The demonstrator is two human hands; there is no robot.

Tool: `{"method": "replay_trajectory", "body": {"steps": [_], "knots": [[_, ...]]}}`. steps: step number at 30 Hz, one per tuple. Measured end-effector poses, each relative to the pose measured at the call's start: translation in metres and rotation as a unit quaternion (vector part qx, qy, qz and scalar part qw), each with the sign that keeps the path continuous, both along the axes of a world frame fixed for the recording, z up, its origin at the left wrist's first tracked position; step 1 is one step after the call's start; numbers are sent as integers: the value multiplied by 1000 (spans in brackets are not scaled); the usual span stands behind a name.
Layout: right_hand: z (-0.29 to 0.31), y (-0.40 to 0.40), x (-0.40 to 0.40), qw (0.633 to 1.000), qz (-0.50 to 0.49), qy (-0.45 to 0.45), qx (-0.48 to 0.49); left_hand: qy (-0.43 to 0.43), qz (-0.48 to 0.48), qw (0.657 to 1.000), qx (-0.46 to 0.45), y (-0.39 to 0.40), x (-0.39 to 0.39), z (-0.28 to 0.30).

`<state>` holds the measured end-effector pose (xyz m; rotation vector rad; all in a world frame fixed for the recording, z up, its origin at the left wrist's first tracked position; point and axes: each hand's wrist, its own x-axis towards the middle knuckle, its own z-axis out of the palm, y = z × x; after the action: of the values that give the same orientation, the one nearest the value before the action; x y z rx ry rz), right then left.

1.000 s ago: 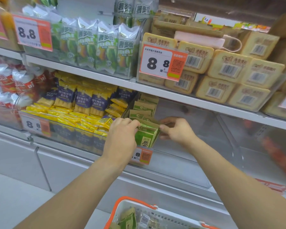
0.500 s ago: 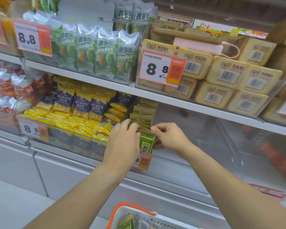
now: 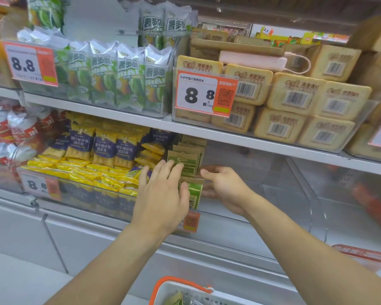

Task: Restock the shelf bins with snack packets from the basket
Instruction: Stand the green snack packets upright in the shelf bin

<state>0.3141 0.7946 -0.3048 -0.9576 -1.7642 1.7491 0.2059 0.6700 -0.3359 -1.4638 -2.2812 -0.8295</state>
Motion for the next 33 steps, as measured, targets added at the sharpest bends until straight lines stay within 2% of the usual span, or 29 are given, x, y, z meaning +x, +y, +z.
{"method": "replay_trajectory", "body": {"steps": [4, 8, 13, 16, 18, 20, 21, 23, 26, 29, 30, 32, 33], "knots": [[-4, -3, -2, 996, 22, -83, -7, -3, 8, 1000, 1, 0, 3, -1], [-4, -15, -6, 994, 47, -12, -96, -2, 12, 1000, 1, 0, 1, -1], [-4, -18, 5, 992, 91, 11, -85, 8, 19, 1000, 20, 1, -10, -4], [-2, -23, 15, 985, 138, -92, 55, 14, 28, 999, 44, 0, -17, -9], [0, -35, 14, 944, 176, -183, 212, 4, 49, 998, 49, -2, -20, -12], [1, -51, 4, 882, 162, -280, 343, -20, 64, 996, 55, -3, -22, -14], [-1, -60, -2, 864, 151, -305, 371, -33, 65, 995, 61, -3, -22, -15], [-7, -73, -8, 853, 141, -317, 389, -44, 61, 995, 70, -3, -20, -14], [-3, -70, -5, 846, 163, -350, 368, -20, 44, 996, 77, -4, -14, -10], [-1, -64, 3, 866, 137, -315, 365, 33, 0, 997, 75, -5, -9, -4], [-2, -66, 2, 859, 108, -304, 399, 40, -15, 997, 71, -4, -9, -3], [-9, -71, -1, 809, 63, -312, 495, 41, -31, 996, 68, -2, -10, -3], [-13, -73, -3, 797, 39, -312, 516, 44, -33, 996, 66, -1, -10, -5]]}}
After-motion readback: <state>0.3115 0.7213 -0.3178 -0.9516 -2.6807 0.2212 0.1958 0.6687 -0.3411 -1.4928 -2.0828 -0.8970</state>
